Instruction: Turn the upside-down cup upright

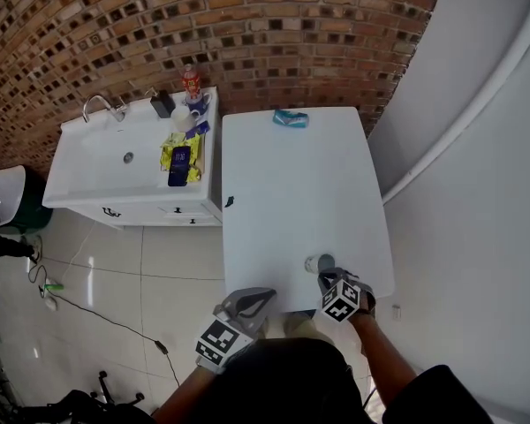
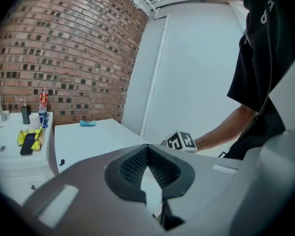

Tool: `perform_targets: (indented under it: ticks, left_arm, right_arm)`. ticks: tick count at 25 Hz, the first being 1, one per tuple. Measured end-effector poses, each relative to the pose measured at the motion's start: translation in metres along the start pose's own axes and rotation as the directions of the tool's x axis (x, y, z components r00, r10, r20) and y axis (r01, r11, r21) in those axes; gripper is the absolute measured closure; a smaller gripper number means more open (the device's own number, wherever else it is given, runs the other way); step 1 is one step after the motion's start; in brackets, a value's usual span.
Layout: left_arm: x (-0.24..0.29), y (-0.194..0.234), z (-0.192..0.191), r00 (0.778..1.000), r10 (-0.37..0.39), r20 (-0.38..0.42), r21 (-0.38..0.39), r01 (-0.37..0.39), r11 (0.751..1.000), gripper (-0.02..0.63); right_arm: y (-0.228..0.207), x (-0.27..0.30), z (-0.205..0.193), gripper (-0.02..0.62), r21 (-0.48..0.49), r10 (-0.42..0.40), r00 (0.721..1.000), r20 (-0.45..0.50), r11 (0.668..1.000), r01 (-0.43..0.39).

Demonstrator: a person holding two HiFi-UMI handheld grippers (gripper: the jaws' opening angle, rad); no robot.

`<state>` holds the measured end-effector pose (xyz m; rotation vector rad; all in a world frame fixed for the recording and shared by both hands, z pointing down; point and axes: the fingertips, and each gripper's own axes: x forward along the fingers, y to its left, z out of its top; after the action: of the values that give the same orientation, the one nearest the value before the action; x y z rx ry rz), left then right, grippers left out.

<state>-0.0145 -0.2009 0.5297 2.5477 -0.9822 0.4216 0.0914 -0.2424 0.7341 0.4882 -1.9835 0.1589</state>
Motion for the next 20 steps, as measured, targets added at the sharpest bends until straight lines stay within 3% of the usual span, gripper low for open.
perform_targets:
  ticks: [4,8,12,15,20]
  left_arm:
    - [-0.003,0.003,-0.001,1.000,0.005,0.014,-0.011,-0.005,1.000,0.591]
    - [-0.012,0.010,-0.003,1.000,0.017,0.025,-0.024,-0.017,1.000,0.591]
    - [-0.019,0.018,-0.005,0.999,0.032,0.030,-0.036,-0.031,0.999,0.591]
    - [-0.022,0.021,-0.006,0.999,0.033,0.036,-0.040,-0.032,0.999,0.591]
    - [-0.029,0.022,-0.008,0.999,-0.002,0.048,-0.030,0.004,1.000,0.591]
  right_arm:
    - [-0.005,0.008,-0.018,0.592,-0.268,-0.107,0.979,-0.171,0.962,0.058]
    - [0.000,0.018,-0.028,0.592,-0.393,-0.155,0.954,-0.257,0.919,0.044]
    - [0.005,0.023,-0.029,0.583,-0.383,-0.147,0.950,-0.277,0.923,0.031]
    - [0.004,0.022,-0.028,0.525,-0.359,-0.151,0.951,-0.270,0.932,0.046]
    - [-0.001,-0.009,-0.004,0.494,-0.251,-0.215,0.963,-0.164,0.953,0.170]
